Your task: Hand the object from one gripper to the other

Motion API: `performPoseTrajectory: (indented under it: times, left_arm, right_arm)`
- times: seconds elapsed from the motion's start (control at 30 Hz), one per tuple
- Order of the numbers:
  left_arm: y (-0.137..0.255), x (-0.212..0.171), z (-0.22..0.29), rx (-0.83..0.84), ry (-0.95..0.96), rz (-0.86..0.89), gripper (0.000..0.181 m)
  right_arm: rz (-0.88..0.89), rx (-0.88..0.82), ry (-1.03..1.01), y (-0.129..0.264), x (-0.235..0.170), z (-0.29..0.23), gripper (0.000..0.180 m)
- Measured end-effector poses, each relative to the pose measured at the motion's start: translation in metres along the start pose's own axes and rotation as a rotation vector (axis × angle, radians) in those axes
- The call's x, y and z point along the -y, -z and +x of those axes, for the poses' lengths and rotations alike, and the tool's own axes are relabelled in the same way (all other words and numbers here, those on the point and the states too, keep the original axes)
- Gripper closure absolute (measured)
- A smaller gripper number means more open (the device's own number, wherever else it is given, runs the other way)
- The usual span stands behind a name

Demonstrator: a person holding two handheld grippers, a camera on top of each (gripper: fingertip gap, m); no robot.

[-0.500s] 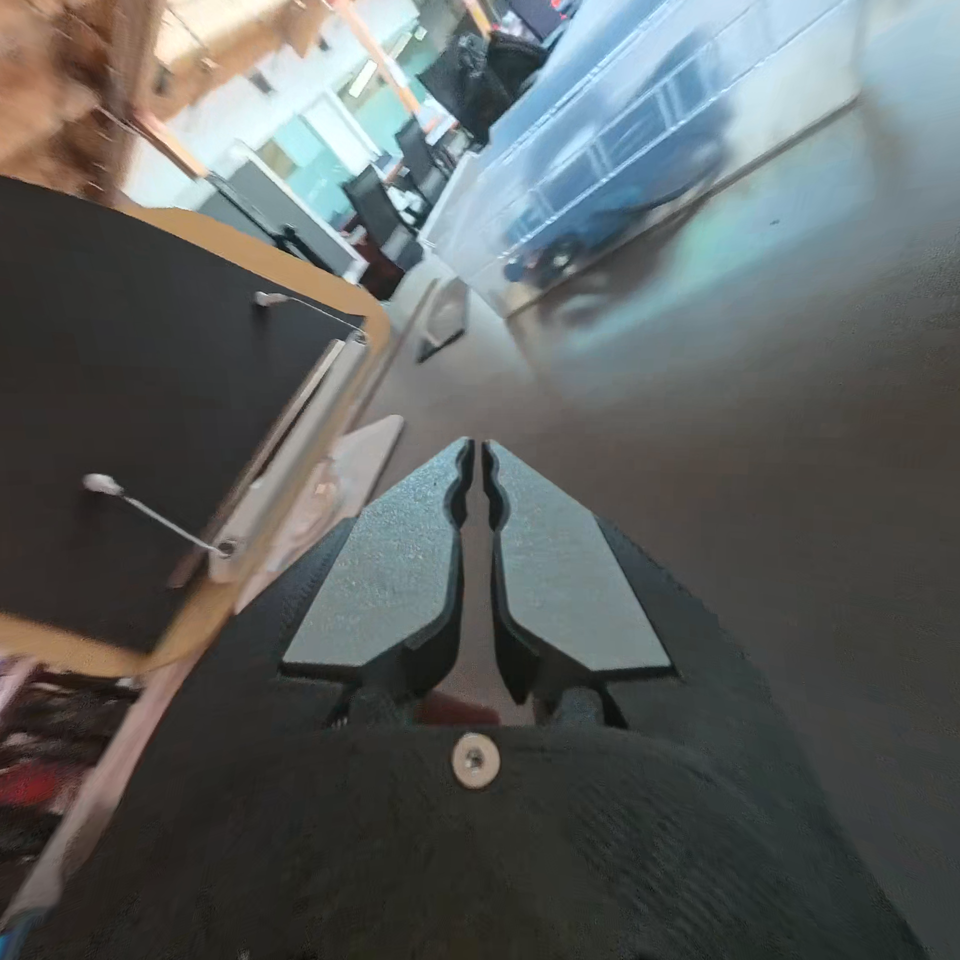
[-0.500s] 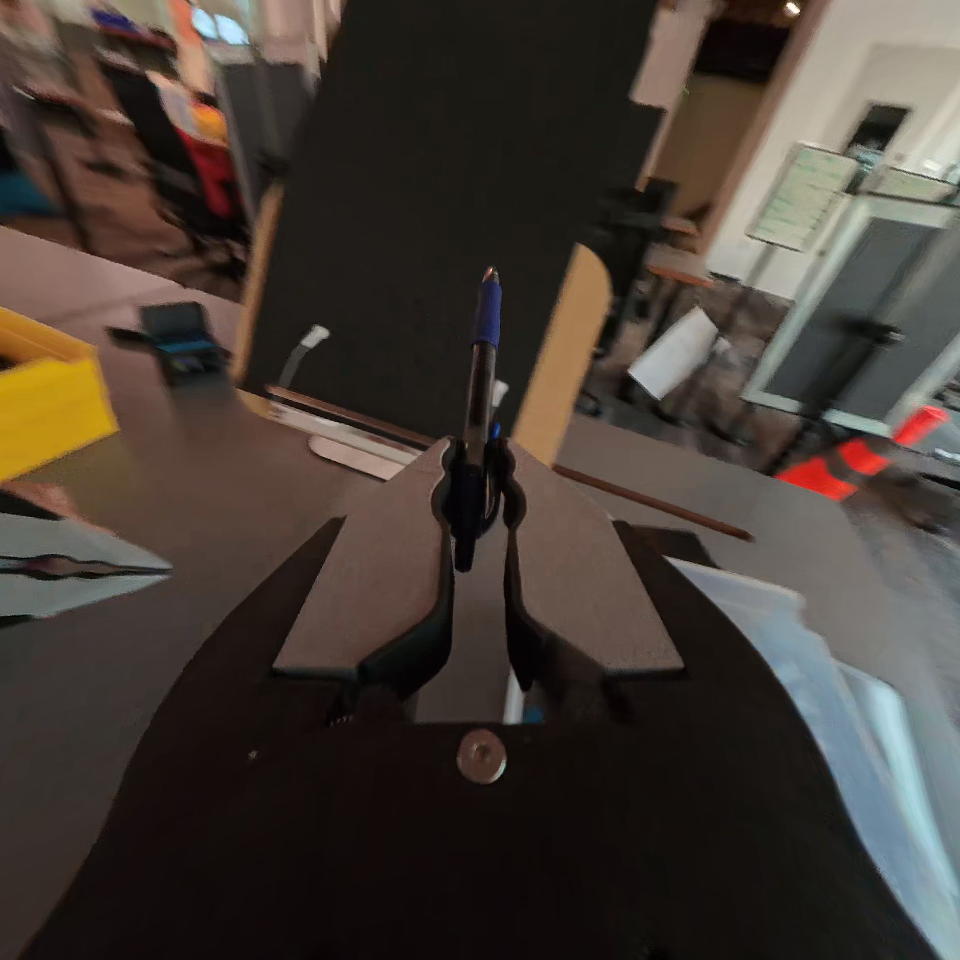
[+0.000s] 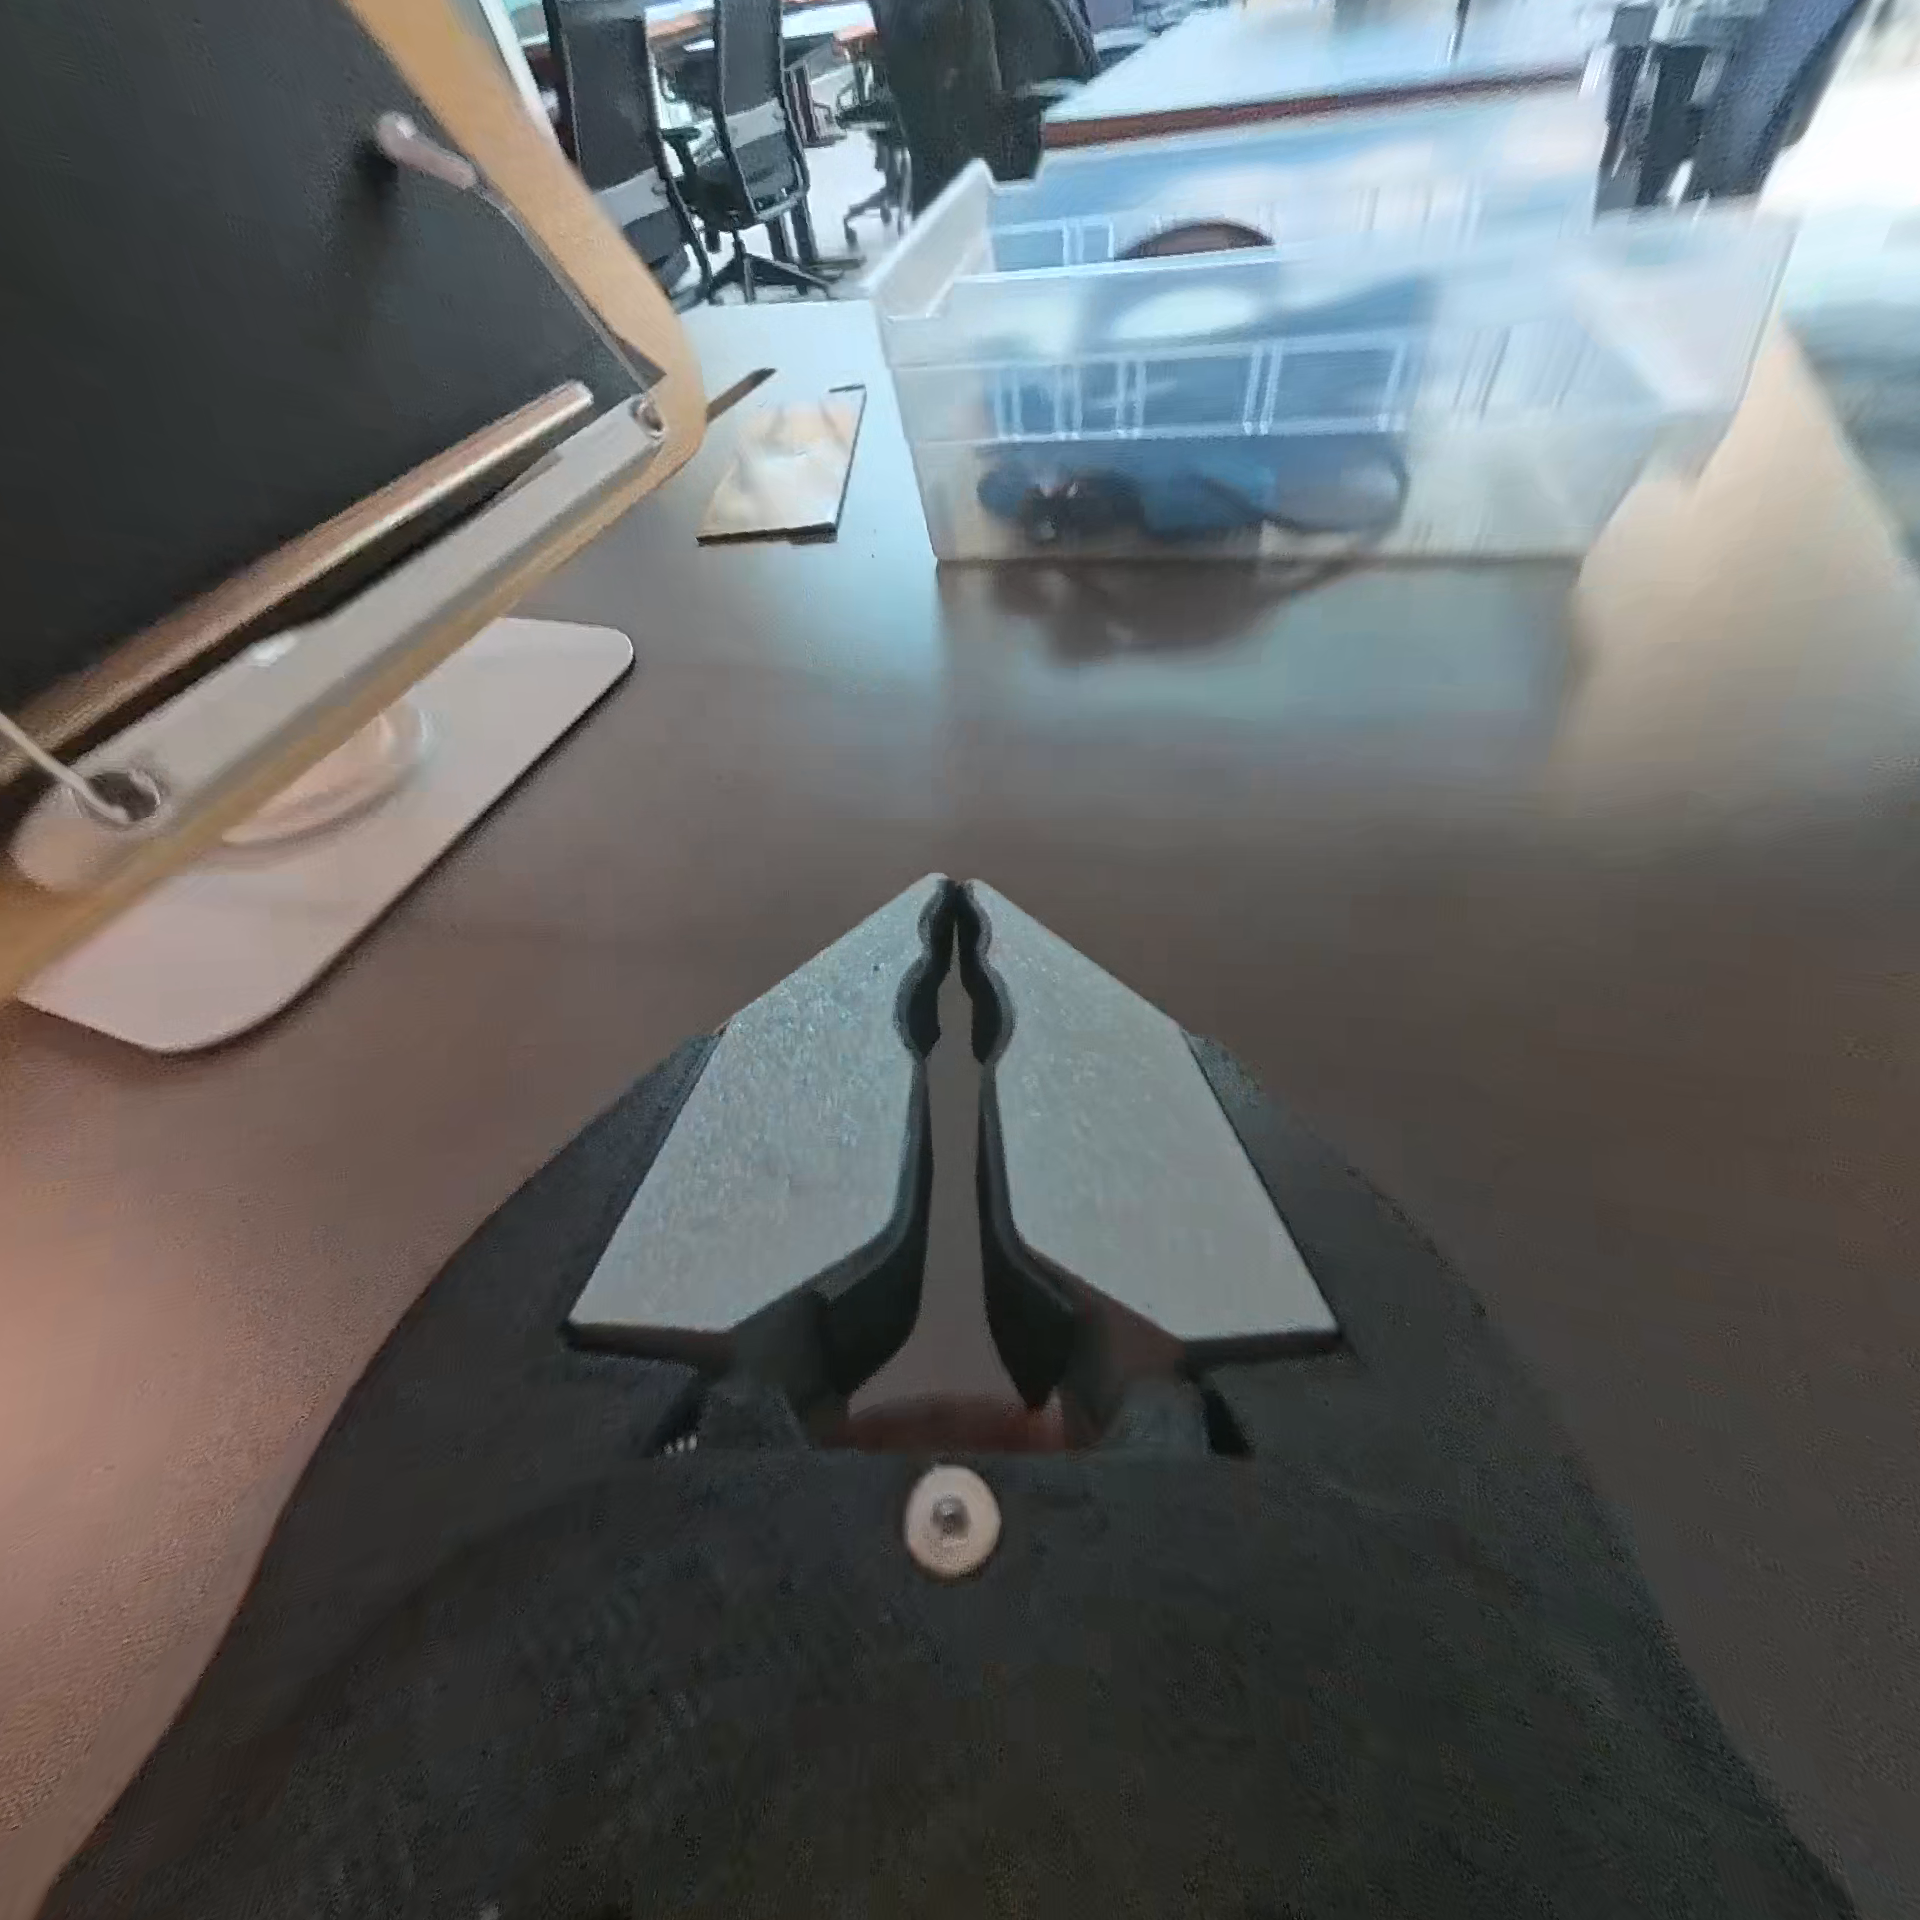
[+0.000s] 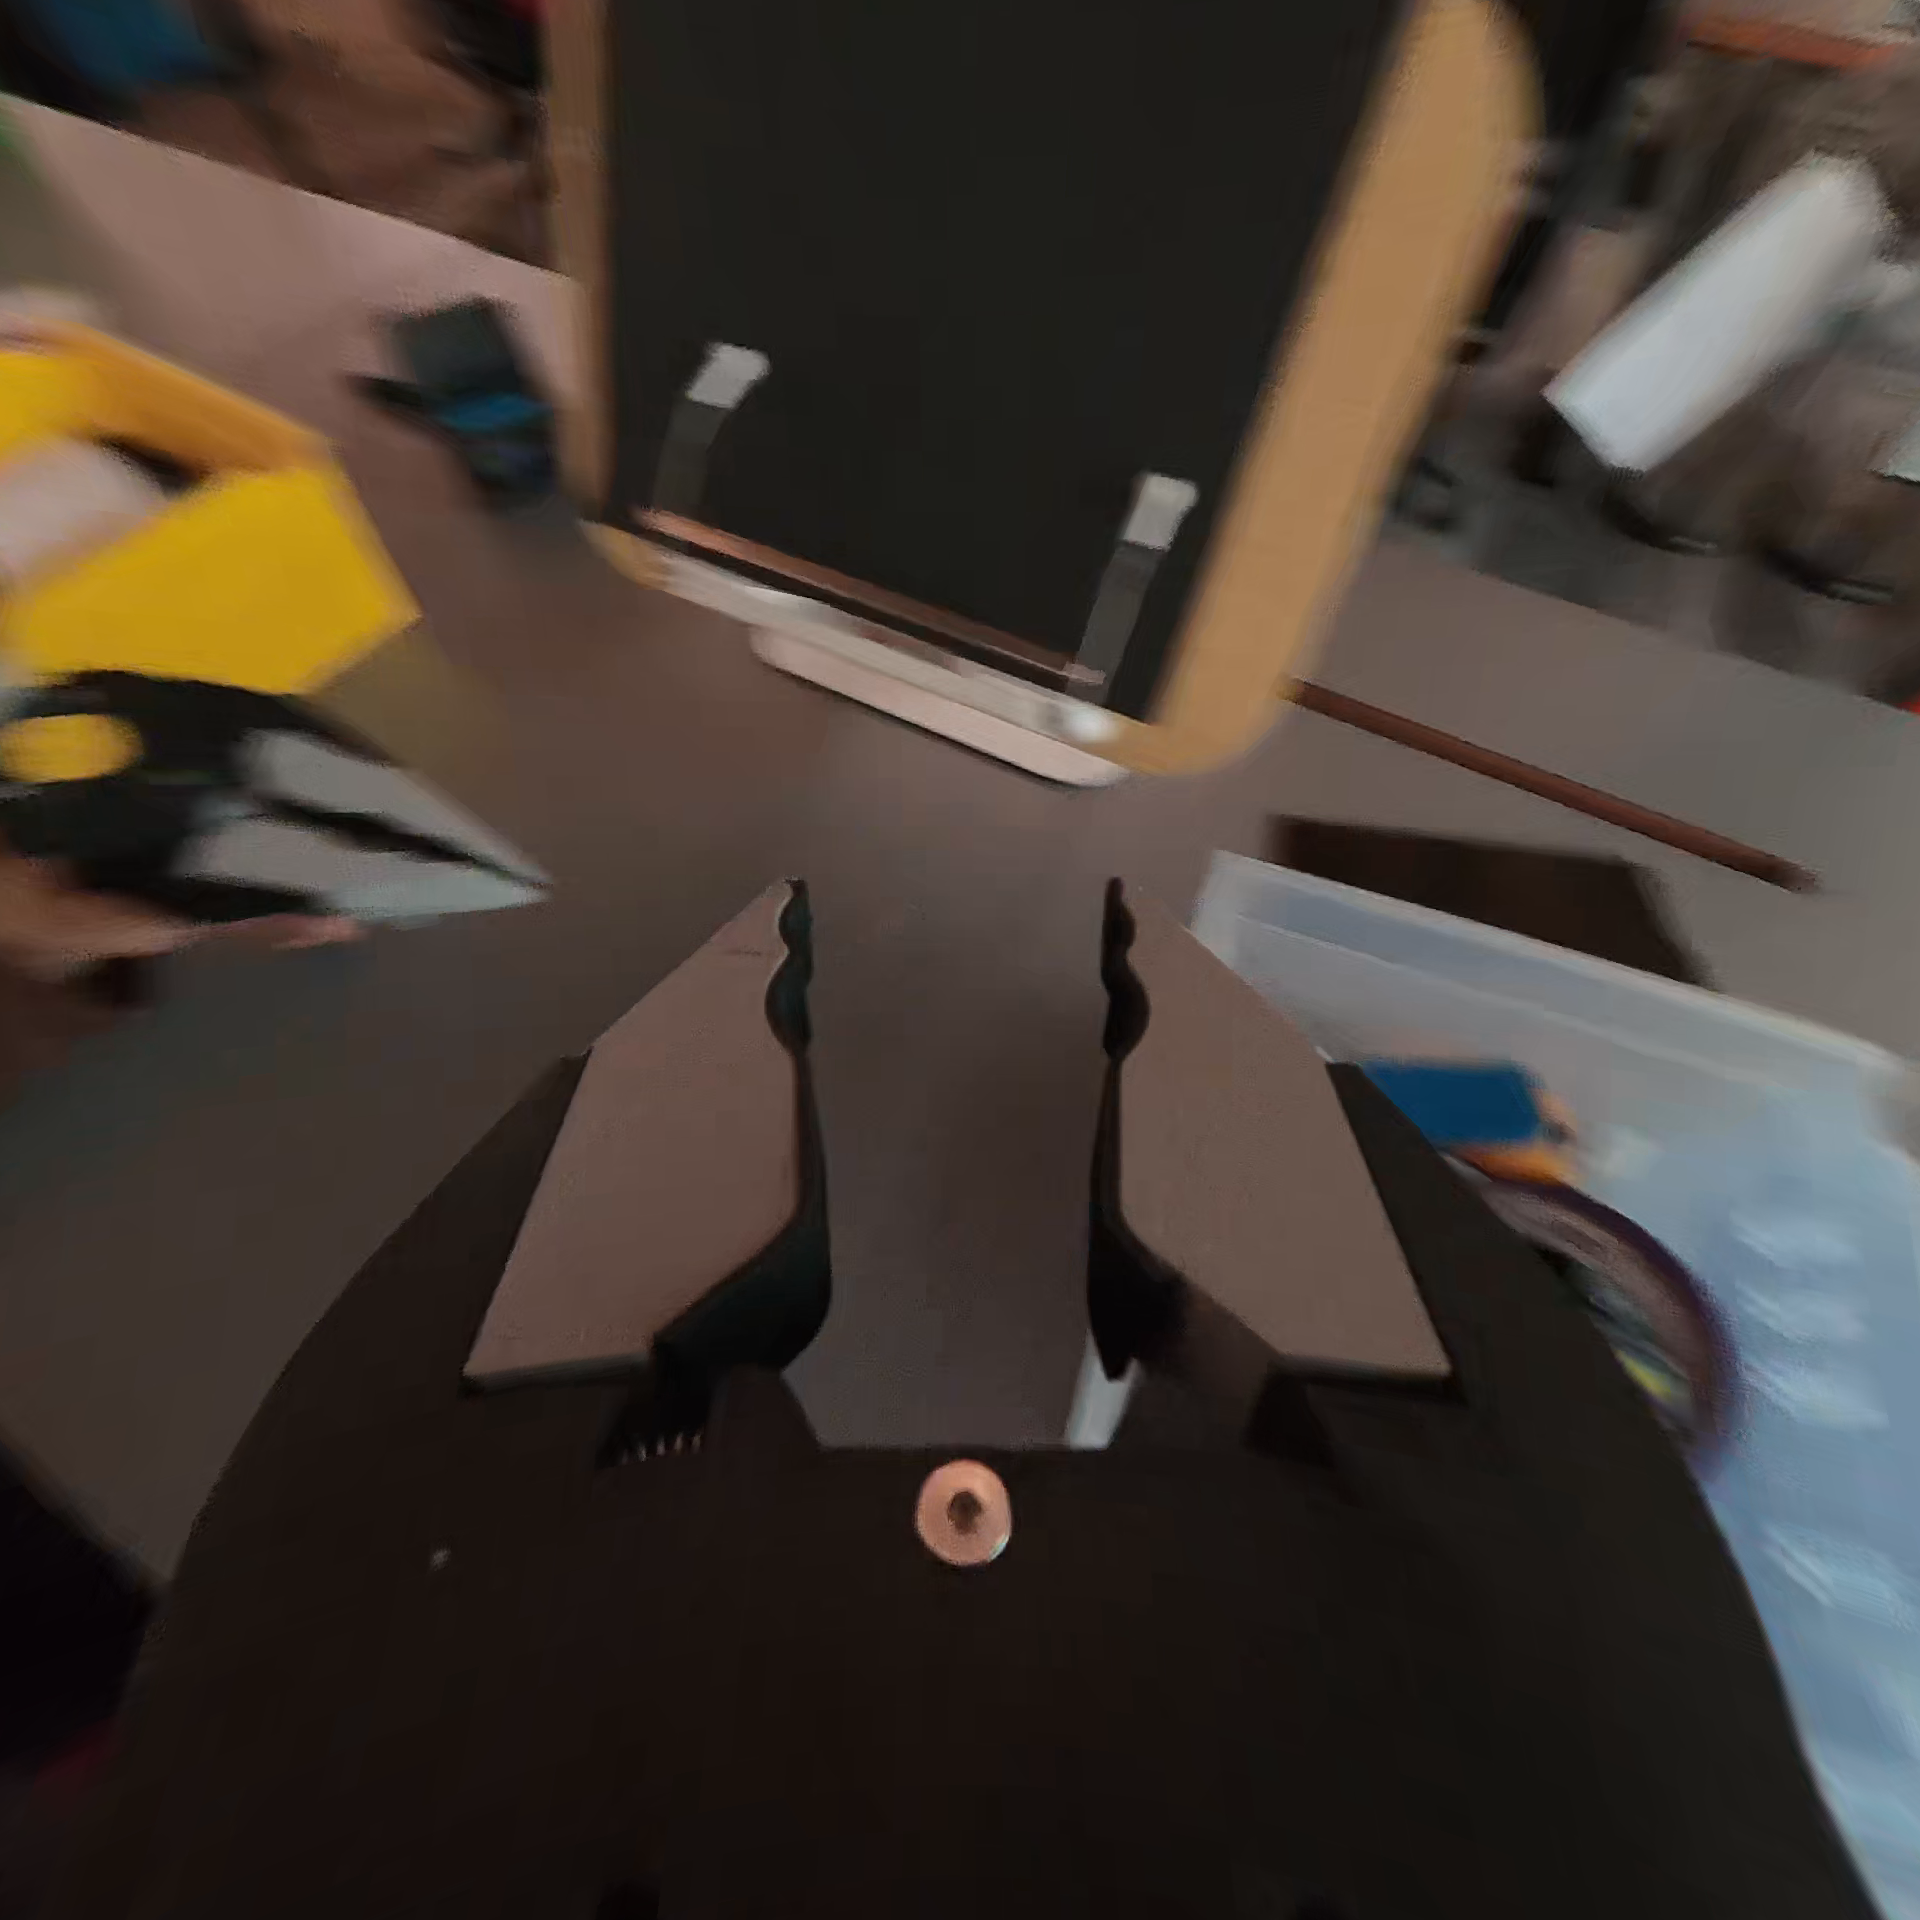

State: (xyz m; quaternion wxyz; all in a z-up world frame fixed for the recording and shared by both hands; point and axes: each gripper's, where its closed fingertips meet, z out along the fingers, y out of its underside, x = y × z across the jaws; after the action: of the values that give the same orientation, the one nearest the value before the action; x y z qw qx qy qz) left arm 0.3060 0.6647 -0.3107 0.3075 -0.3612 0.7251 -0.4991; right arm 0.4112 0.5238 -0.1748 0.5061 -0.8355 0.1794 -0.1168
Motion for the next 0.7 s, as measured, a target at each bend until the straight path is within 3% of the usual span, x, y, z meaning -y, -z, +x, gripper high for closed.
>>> performPoseTrajectory:
  times: [0.13,0.27,0.37,0.63,0.7]
  left_arm:
    - [0.005,0.001,-0.019,0.004,0.231,0.038,0.181]
    - [0.009,0.0,-0.026,0.016,0.289,0.05,0.159]
    - [0.01,0.0,-0.028,0.012,0.319,0.055,0.14]
    - [0.004,-0.007,-0.034,0.082,0.291,0.003,0.101]
    - [0.004,-0.006,-0.03,0.07,0.27,0.004,0.105]
  right_arm:
    - [-0.011,0.386,0.025,-0.062,-0.011,-0.104,0.118]
    - [-0.092,0.376,0.023,-0.148,-0.052,-0.128,0.127]
    - [-0.062,0.362,-0.016,-0.185,-0.06,-0.129,0.126]
    - [-0.176,0.281,0.106,-0.208,-0.101,-0.115,0.125]
    - [-0.188,0.302,0.068,-0.209,-0.101,-0.115,0.122]
